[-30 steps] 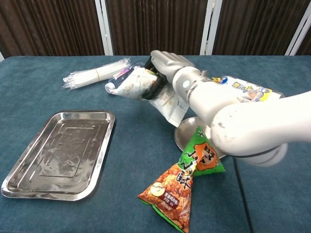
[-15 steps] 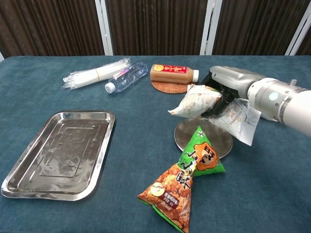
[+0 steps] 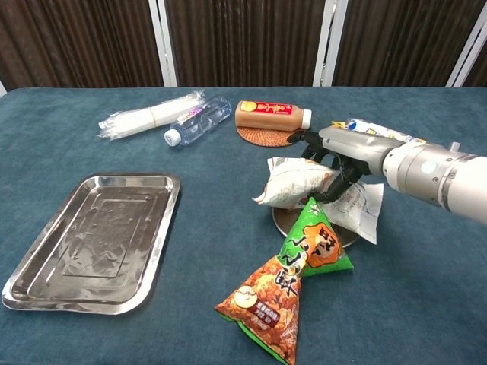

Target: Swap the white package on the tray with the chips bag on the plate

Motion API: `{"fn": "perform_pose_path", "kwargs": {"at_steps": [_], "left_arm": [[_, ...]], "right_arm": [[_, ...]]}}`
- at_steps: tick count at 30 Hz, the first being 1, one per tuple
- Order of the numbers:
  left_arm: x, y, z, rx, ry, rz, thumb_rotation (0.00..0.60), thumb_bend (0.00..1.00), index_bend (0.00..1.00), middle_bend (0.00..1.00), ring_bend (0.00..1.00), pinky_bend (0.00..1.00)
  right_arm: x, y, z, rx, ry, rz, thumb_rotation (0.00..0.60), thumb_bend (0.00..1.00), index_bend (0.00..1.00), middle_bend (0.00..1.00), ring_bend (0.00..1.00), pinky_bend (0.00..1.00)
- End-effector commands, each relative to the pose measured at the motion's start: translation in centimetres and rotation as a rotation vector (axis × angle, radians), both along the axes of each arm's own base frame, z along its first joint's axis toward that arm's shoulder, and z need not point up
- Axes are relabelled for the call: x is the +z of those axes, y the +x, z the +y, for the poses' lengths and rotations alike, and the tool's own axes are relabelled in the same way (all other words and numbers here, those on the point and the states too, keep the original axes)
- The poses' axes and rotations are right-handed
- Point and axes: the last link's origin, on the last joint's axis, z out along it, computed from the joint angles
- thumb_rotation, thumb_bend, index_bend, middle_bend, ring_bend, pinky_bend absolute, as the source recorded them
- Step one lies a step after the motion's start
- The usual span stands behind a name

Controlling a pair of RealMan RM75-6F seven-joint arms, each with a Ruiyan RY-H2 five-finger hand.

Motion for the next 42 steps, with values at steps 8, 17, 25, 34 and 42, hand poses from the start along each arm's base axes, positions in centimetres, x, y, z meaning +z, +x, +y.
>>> {"fn": "perform_pose_path", "kwargs": {"at_steps": [8, 17, 25, 34, 42], "left_arm": [[0.1, 0.6, -0.5, -0.025, 0.005, 0.004, 0.600, 0.36, 0.00, 0.00, 0.00, 0.04], [-1.8, 3.1, -2.1, -0.106, -0.100, -0.090, 0.600, 0.37, 0.00, 0.00, 0.00, 0.04], [-5.5, 9.2, -1.6, -0.251, -0.384, -0.291, 0.600, 0.36, 0.00, 0.00, 0.00, 0.05], [-11.0, 19.7, -1.3, -0.328, -0.736, -0.371, 0.600, 0.36, 0.00, 0.00, 0.00, 0.06], [-16.4, 26.4, 1.2, -0.324, -0.811, -0.478, 0.600, 0.37, 0.00, 0.00, 0.00, 0.06]], "right_arm": [[4.8, -0.2, 2.2, 0.000, -0.002, -0.126, 0.600, 0.17, 0.00, 0.01, 0.00, 0.00], [11.4, -6.7, 10.2, 0.117, -0.192, -0.061, 0.600, 0.17, 0.00, 0.00, 0.00, 0.00], [15.3, -12.7, 17.8, 0.094, -0.407, 0.095, 0.600, 0.17, 0.00, 0.00, 0.00, 0.00], [19.1, -13.7, 17.5, 0.009, -0.448, 0.001, 0.600, 0.17, 0.00, 0.00, 0.00, 0.00], [20.2, -14.4, 17.0, -0.050, -0.425, -0.007, 0.600, 0.17, 0.00, 0.00, 0.00, 0.00]]}}
